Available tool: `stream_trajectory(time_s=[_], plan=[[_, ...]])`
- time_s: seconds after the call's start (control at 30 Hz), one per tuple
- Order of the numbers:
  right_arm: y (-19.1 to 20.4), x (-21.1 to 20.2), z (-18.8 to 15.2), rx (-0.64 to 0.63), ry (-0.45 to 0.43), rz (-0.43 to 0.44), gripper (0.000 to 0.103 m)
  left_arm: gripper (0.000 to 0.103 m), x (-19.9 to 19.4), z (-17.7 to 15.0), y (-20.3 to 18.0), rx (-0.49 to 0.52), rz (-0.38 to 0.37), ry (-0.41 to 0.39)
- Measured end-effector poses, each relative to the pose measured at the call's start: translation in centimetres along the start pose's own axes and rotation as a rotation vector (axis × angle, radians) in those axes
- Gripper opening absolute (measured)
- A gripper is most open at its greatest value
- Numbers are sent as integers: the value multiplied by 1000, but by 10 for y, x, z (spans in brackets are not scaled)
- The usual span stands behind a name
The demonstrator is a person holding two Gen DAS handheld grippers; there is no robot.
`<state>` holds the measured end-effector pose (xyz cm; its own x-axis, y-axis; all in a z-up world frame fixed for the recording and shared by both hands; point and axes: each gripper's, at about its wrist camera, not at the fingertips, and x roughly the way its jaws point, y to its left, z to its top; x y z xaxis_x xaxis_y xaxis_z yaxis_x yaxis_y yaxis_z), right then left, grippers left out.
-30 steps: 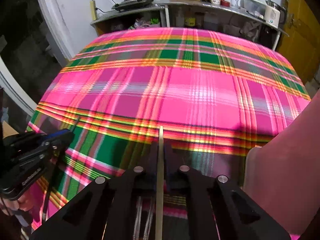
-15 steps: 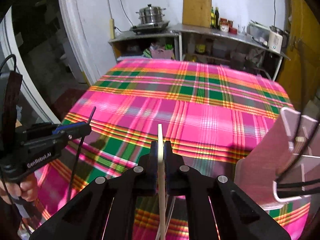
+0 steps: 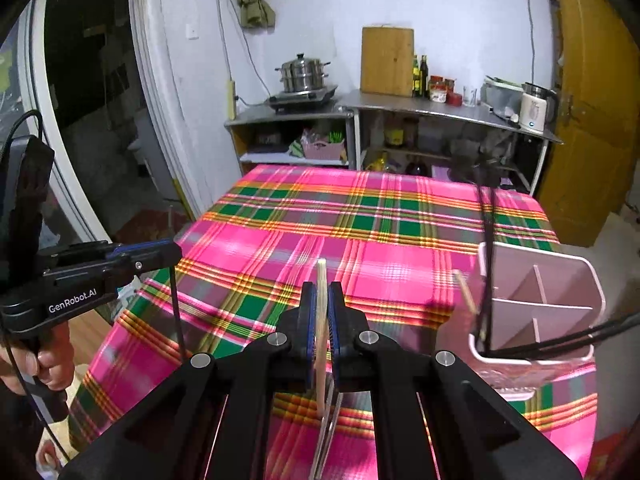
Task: Organize utensils
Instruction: 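Lift both held chopsticks and carry them over the pink holder, then lower both chopsticks into the holder compartments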
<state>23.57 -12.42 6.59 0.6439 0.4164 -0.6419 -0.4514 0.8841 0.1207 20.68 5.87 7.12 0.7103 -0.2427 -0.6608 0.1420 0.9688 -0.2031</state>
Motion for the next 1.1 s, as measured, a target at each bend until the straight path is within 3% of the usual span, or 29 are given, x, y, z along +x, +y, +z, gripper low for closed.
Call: stream_trajectory(time_s=[0.5,0.83,1.1], plan=[[-29,-61,-12,64,-75,-28,6,4,-26,8,-65,60,-101,-20],[-66,-100,-23,129,-119,-90,6,4,-19,15,-121,99,-206,-5],[-94,-122,-13,166,-165,-134,6,4,-8,44,-152,98,-270,-17]])
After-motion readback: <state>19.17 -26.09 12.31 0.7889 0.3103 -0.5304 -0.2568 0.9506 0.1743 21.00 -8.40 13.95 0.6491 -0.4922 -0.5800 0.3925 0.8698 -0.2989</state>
